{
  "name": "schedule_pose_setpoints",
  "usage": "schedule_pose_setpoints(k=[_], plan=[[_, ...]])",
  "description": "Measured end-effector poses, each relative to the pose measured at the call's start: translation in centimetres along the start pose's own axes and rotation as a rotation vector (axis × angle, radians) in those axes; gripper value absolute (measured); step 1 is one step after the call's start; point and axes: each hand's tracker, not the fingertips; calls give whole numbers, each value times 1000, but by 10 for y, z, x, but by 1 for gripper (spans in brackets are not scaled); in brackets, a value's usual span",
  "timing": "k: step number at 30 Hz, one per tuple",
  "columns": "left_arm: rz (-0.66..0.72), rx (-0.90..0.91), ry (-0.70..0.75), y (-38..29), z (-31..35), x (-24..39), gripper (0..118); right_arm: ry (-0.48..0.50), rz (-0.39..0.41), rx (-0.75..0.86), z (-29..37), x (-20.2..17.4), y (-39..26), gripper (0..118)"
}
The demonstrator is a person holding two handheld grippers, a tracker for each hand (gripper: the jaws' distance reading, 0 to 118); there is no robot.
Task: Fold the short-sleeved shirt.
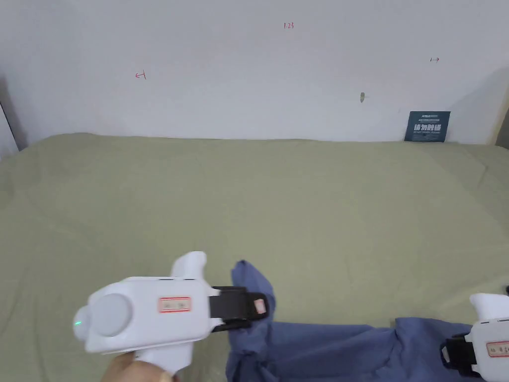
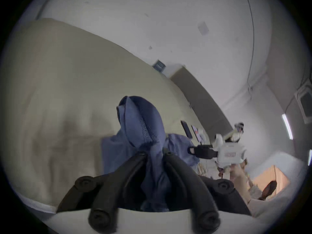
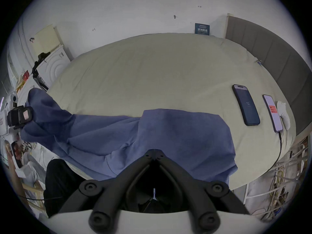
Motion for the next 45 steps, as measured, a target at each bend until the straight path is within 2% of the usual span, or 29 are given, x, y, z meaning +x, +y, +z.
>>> schedule_pose_setpoints(k=[4,7,8,9,10,11,14,16,17,18,19,22,26,29,30,31,32,36,39,41,43,45], plan=[[-52,-109,66,-13,-61,22,13,-9,-13,-2,6,9,-6,0],[4,-110,26,-24,-94,17,15,-26,-19,-6,6,16,-8,0],[24,-91,-3,-28,-101,15,28,-30,-20,-9,4,18,-8,0],[34,-87,-30,-30,-107,10,69,-33,-24,-13,3,20,-8,0],[61,-102,-60,-32,-111,7,94,-36,-29,-16,2,21,-7,0],[89,-125,-73,-35,-111,4,99,-36,-33,-17,2,22,-7,0],[120,-86,-116,-34,-93,-5,96,-26,-39,-12,4,24,-8,0],[111,-15,-129,-30,-77,-13,78,-31,-37,-15,3,25,-7,0],[118,15,-137,-26,-71,-16,58,-34,-33,-15,3,25,-7,0],[136,34,-137,-23,-68,-20,18,-36,-29,-15,3,25,-7,0],[153,46,-130,-22,-68,-22,1,-37,-29,-14,3,25,-6,0],[179,24,-125,-21,-86,-29,1,-27,-37,-3,4,23,-6,0],[178,-150,-163,-47,-140,-26,1,-23,-27,8,11,19,-6,0],[230,-308,-192,-85,-186,-31,0,-53,1,12,13,16,-6,0],[268,-239,-260,-96,-190,-34,0,-57,7,12,12,15,-7,0],[289,-158,-333,-98,-186,-33,0,-56,7,10,12,15,-7,0],[271,-148,-248,-96,-185,-28,0,-53,5,6,12,15,-7,0],[226,-214,-220,-83,-178,-19,0,-54,21,-11,5,10,-8,0],[107,-197,-130,-69,-152,-5,0,-46,15,-21,2,9,-9,0],[22,-150,-177,-55,-121,-5,0,-39,20,-28,0,7,-9,0],[38,-138,-172,-43,-91,-16,0,-45,36,-34,-2,4,-8,0],[55,-95,-104,-34,-64,-38,0,-47,40,-34,-2,3,-8,0]])
